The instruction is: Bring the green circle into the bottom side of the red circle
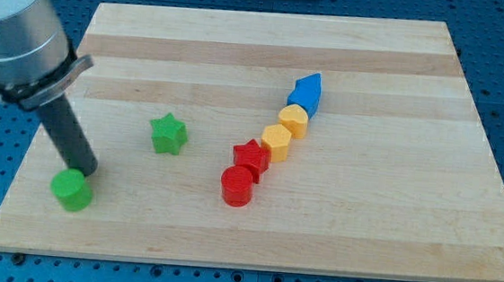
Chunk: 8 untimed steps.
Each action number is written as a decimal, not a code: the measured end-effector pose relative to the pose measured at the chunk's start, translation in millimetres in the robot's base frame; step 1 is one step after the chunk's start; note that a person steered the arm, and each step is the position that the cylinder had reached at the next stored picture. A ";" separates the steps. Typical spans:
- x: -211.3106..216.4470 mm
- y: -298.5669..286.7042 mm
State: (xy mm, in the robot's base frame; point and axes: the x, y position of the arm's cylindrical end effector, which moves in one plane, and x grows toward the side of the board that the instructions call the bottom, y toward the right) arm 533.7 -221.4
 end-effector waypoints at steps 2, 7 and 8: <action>-9.8 -47.7; 44.7 31.3; 50.6 26.0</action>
State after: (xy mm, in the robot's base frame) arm 584.3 -195.4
